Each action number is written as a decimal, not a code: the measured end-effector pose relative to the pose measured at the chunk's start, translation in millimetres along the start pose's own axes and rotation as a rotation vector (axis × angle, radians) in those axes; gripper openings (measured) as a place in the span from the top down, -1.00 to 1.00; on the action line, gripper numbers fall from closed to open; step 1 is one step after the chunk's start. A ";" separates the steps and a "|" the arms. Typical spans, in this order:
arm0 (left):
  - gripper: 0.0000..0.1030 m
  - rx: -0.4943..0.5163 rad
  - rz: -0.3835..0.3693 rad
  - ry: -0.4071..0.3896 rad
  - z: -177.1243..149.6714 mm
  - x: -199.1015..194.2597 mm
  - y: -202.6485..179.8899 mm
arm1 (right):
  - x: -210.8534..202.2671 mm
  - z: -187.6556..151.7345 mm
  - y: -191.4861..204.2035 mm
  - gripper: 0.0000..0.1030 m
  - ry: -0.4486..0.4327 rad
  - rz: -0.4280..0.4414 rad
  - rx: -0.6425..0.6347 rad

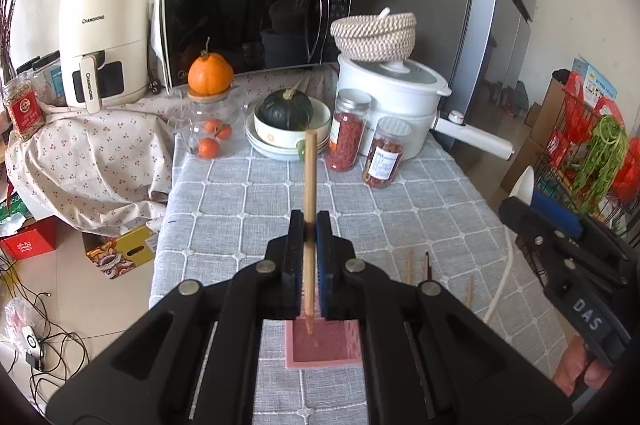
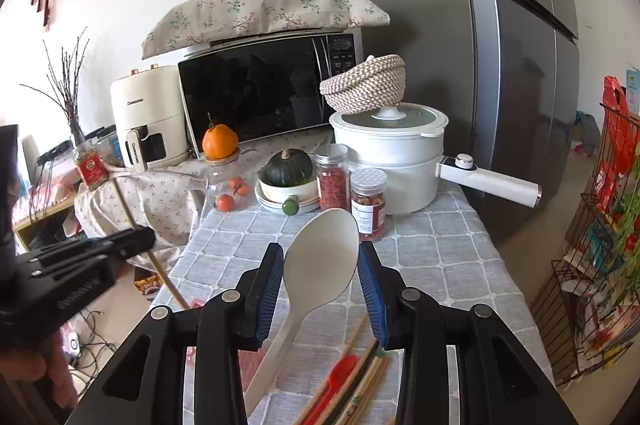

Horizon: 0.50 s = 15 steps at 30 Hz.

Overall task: Organize utensils
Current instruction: 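Lift the chopstick with left tool toward the pink basket while right tool lifts the spoon, then insert the chopstick into the pink basket and open left tool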

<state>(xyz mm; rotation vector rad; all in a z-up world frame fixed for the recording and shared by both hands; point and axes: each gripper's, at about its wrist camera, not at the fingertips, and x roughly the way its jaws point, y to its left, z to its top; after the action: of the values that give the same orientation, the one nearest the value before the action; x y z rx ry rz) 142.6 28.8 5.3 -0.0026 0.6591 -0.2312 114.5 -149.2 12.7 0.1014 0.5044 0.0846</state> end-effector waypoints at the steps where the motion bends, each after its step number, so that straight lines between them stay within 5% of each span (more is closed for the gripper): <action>1: 0.88 0.001 0.005 0.006 -1.1 2.9 0.7 | 1.1 -0.6 2.0 0.25 0.001 0.003 -0.001; 7: 0.69 -0.034 0.033 0.013 0.3 4.5 5.6 | 6.6 -3.6 8.6 0.24 0.003 -0.001 -0.009; 9: 0.28 -0.052 0.029 0.005 3.3 -3.6 7.6 | 7.2 -3.2 11.4 0.24 -0.010 -0.002 -0.010; 15: -0.35 -0.058 0.107 0.030 -4.3 -25.6 23.6 | 11.3 -2.0 24.6 0.24 -0.054 -0.015 -0.024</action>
<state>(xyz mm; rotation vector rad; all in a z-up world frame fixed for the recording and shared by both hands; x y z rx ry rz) 125.4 57.5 15.6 -0.0189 0.6939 -0.1090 121.9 -123.4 8.4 0.0766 0.4504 0.0727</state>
